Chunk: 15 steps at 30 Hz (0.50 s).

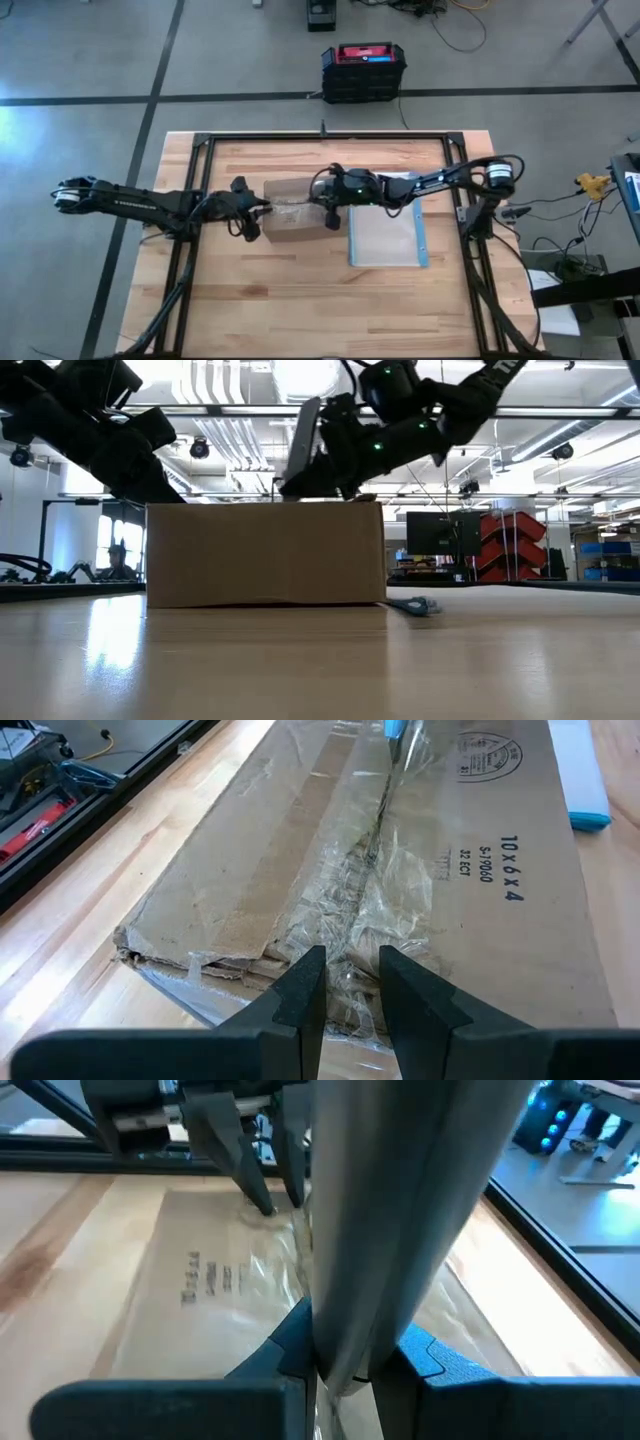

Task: Unpack boxes
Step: Open the cardboard box using the silver cutter

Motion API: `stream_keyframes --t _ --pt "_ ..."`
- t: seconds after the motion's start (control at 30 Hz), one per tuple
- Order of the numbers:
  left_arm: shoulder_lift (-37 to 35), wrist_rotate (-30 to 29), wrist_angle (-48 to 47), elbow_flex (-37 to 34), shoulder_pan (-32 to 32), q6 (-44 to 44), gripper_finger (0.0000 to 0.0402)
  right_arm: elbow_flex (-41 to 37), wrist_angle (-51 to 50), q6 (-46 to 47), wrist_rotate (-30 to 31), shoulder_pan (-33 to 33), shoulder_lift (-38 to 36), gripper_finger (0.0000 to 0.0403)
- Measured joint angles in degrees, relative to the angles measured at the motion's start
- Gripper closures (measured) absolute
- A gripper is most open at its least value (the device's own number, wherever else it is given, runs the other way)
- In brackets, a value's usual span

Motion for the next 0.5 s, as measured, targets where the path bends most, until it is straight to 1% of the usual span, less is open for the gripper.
stream_keyframes --t 0.1,0.23,0.4,0.5 --pt "0.0 -0.2 0.0 0.0 0.0 -0.1 0.0322 -2.1 0.0 0.7 0.0 -0.2 -1.7 0.0360" --pt "0.0 -0.2 0.0 0.0 0.0 -0.3 0.0322 -2.1 1.8 0.7 -0.6 -0.2 -2.1 0.0360" --pt "0.1 -0.2 0.4 0.0 0.0 -0.3 0.0322 1.7 5.3 0.1 -1.5 -0.2 0.4 0.0360" --pt "0.1 -0.3 0.4 -0.1 0.0 -0.3 0.0322 4.5 6.0 -0.1 -3.8 -0.1 3.7 0.0360"
